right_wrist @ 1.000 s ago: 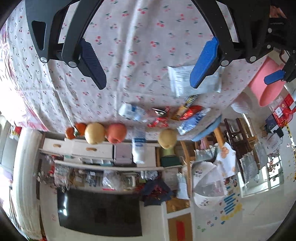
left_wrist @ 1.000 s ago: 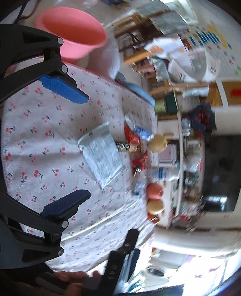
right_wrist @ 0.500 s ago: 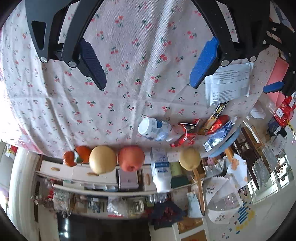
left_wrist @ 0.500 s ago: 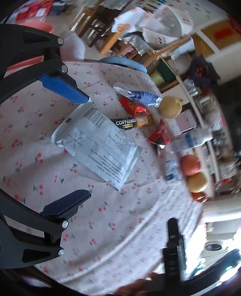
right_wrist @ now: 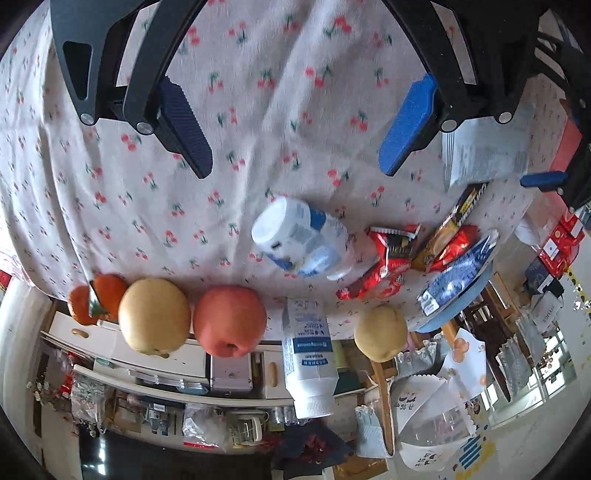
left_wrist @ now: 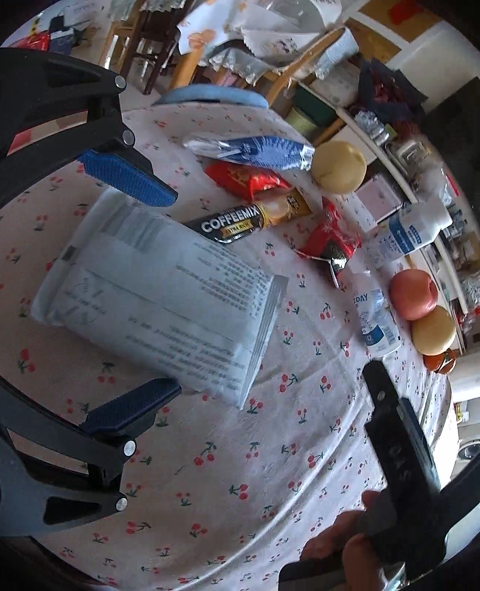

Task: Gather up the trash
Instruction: 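Close the left tool on the white paper packet while the right tool grasps the yogurt bottle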

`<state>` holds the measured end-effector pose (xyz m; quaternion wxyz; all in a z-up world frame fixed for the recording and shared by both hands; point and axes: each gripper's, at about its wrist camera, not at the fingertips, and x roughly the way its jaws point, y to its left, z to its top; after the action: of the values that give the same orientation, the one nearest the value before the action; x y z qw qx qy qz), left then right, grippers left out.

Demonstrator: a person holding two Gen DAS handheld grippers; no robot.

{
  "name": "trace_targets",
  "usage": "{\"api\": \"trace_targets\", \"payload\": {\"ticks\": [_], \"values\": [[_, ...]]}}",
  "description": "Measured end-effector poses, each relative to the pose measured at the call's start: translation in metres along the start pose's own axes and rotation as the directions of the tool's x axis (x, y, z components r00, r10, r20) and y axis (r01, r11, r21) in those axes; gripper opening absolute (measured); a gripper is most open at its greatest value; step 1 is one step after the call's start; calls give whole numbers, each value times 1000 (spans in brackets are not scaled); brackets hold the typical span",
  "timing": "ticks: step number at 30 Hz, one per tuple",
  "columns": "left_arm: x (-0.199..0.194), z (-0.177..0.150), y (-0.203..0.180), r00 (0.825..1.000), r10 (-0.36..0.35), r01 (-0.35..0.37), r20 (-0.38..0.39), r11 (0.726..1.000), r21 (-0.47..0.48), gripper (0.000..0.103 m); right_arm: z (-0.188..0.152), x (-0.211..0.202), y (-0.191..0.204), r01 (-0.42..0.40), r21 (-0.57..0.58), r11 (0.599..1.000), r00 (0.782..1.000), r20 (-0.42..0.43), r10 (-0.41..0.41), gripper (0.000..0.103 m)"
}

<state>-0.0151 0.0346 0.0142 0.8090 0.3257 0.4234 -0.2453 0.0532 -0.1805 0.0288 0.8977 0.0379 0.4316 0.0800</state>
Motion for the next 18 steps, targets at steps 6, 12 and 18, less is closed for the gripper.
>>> {"api": "trace_targets", "payload": {"ticks": [6, 12, 18], "values": [[11, 7, 5, 998, -66, 67, -9, 997, 24, 95, 23, 18, -2, 23, -38, 999, 1000, -8, -23, 91], [22, 8, 22, 991, -132, 131, -10, 990, -59, 96, 37, 45, -1, 4, -79, 997, 998, -60, -9, 91], [34, 6, 35, 980, -198, 196, 3, 969, -148, 97, 43, 62, 5, -18, -110, 994, 997, -79, 10, 91]]}}
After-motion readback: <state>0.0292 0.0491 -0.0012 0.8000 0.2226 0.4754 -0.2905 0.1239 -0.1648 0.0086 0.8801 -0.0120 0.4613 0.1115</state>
